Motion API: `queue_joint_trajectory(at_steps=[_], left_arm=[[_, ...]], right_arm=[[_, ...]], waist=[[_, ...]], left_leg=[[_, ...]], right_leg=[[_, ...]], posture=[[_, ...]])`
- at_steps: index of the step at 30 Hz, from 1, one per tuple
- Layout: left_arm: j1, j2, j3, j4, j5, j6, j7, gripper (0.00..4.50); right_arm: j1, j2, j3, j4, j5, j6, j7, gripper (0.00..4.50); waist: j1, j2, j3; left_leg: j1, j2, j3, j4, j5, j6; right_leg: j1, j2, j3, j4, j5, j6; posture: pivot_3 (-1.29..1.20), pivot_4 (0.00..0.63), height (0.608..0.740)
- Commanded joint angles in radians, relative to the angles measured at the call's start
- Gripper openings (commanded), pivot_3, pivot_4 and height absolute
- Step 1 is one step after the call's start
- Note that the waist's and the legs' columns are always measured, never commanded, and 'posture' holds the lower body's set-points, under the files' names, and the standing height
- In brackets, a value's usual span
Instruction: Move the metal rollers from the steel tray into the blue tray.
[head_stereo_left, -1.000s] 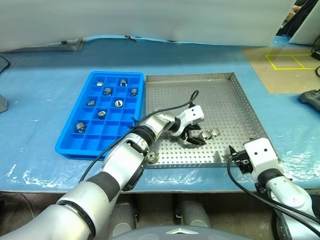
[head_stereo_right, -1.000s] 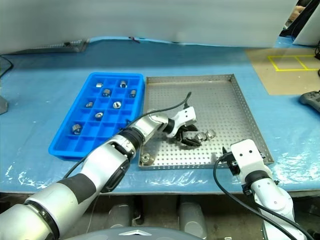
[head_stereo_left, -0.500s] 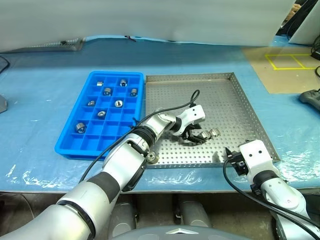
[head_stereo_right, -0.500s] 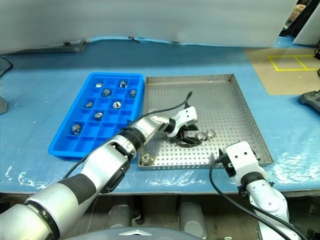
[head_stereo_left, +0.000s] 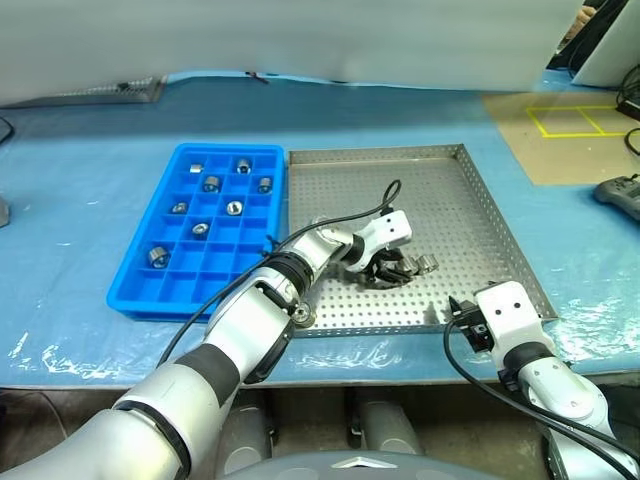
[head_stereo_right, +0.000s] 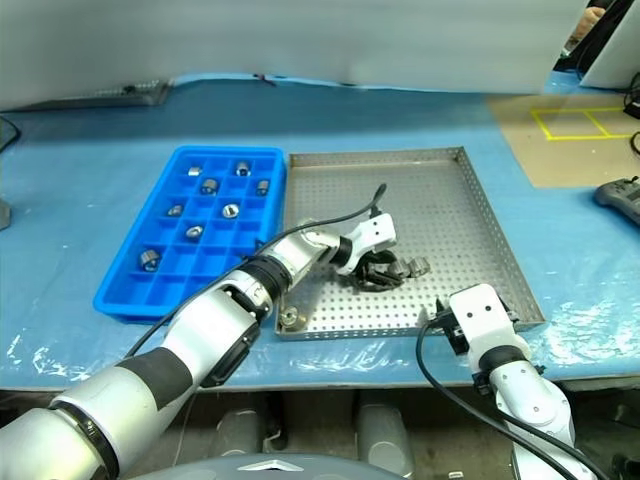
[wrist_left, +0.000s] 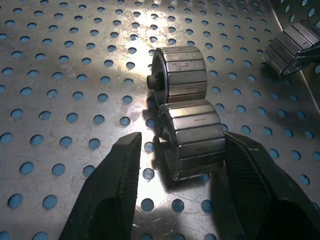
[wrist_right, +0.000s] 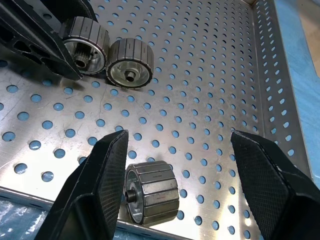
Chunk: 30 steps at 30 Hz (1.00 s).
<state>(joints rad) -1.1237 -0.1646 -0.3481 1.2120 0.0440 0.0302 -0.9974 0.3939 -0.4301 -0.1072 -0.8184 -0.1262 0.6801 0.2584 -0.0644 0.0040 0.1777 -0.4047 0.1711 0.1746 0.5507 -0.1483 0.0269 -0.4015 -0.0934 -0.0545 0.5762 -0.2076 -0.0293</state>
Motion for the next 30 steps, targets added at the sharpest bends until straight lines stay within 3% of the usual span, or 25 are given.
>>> queue_joint_trajectory(at_steps=[1, 11, 16, 24, 27, 30], left_arm=[[0.026, -0.234, 0.012, -0.022, -0.013, -0.023, 0.019, 1.75], [-0.051, -0.130, 0.118, -0.023, -0.069, -0.057, 0.079, 1.75], [-0.083, 0.006, 0.202, -0.111, -0.148, -0.021, -0.091, 1.75], [0.041, 0.312, 0.198, -0.253, -0.147, -0.023, -0.402, 1.75], [0.083, 0.406, 0.190, -0.230, -0.102, -0.036, -0.381, 1.75], [0.109, 0.435, 0.194, -0.240, -0.096, -0.043, -0.366, 1.75]], right_arm=[[-0.013, 0.002, 0.001, -0.010, -0.013, -0.019, -0.005, 3.38], [-0.111, -0.017, -0.019, 0.001, 0.044, -0.011, 0.057, 3.38], [-0.247, -0.084, -0.036, 0.015, 0.130, 0.011, 0.163, 3.38], [-0.499, -0.228, 0.030, 0.085, 0.253, 0.030, 0.356, 3.38], [-0.546, -0.283, 0.046, 0.110, 0.278, 0.009, 0.419, 3.38], [-0.584, -0.300, 0.065, 0.143, 0.286, -0.003, 0.437, 3.38]], waist=[[-0.005, 0.000, 0.000], [-0.003, 0.000, 0.000], [0.003, 0.000, 0.000], [0.041, 0.002, 0.000], [0.080, 0.002, 0.000], [0.116, 0.002, 0.000]], left_leg=[[0.000, 0.000, 0.000, 0.000, 0.000, 0.000], [-0.001, 0.000, 0.000, 0.002, -0.001, 0.001], [-0.002, 0.000, 0.000, 0.003, -0.001, 0.002], [0.005, 0.003, 0.000, 0.001, 0.000, 0.001], [0.004, 0.003, 0.000, 0.000, 0.002, 0.000], [0.002, 0.002, 0.000, 0.003, 0.001, 0.000]], right_leg=[[0.000, 0.000, 0.000, 0.000, 0.000, 0.000], [0.000, 0.000, 0.000, 0.000, 0.002, -0.003], [0.000, 0.000, 0.000, 0.000, 0.003, -0.005], [0.000, 0.002, 0.000, 0.008, 0.004, -0.007], [-0.001, 0.001, 0.000, 0.009, 0.003, -0.007], [-0.001, -0.001, 0.000, 0.010, 0.004, -0.008]], posture=[[-0.53, 0.150, 0.740], [-0.45, 0.150, 0.740], [-0.36, 0.150, 0.740], [-0.16, 0.150, 0.740], [-0.10, 0.150, 0.740], [-0.08, 0.150, 0.740]])
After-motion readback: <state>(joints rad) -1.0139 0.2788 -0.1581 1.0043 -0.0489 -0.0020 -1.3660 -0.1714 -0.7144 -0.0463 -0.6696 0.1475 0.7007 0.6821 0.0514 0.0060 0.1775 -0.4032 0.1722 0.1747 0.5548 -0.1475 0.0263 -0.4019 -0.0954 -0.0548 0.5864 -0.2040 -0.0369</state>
